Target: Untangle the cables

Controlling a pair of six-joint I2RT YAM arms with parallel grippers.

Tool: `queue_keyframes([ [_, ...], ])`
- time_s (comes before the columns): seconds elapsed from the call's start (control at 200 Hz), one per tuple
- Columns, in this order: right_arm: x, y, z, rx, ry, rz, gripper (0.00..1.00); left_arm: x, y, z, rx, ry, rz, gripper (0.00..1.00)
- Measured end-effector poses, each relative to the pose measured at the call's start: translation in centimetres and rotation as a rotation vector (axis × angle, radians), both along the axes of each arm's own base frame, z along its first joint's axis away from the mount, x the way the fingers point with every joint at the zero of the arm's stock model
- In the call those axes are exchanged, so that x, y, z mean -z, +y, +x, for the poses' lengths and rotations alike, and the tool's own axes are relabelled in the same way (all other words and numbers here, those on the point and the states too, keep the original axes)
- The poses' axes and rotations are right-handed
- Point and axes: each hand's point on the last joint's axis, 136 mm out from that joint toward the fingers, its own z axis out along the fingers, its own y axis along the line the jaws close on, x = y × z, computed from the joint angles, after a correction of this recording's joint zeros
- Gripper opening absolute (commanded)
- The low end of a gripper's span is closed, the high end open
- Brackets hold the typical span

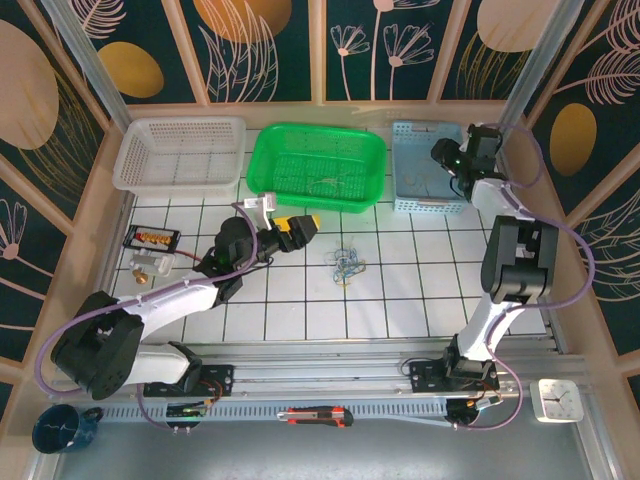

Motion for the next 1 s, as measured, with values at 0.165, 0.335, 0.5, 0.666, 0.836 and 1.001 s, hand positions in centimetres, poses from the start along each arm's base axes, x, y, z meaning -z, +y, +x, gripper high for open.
queue_keyframes([
  [0.165,-5.2,2.0,-2.4,-0.053,-0.103,0.028,0.52,0.3,0.1,0.0,-0.003,0.007,0.001,0.99],
  [0.335,-7.8,7.3,-6.3,-0.179,-0.162,0.050,0.53,1.6,0.6,-0.2,-0.024,0.035,0.014,0.99],
  [0.5,-4.5,14.3,-11.6,-0.349,-0.093,0.082,0.53,3.1,1.5,0.0,-0.075,0.074,0.041,0.99],
  [0.666,1.4,19.6,-17.9,-0.491,0.058,0.105,0.53,4.1,2.4,0.1,-0.124,0.108,0.074,0.99],
  [0.836,4.3,22.8,-24.2,-0.582,0.155,0.090,0.52,4.9,3.1,-0.1,-0.147,0.126,0.095,0.99],
  [1.001,4.8,24.3,-27.9,-0.611,0.183,0.086,0.52,5.5,3.4,-0.3,-0.156,0.141,0.110,0.99],
])
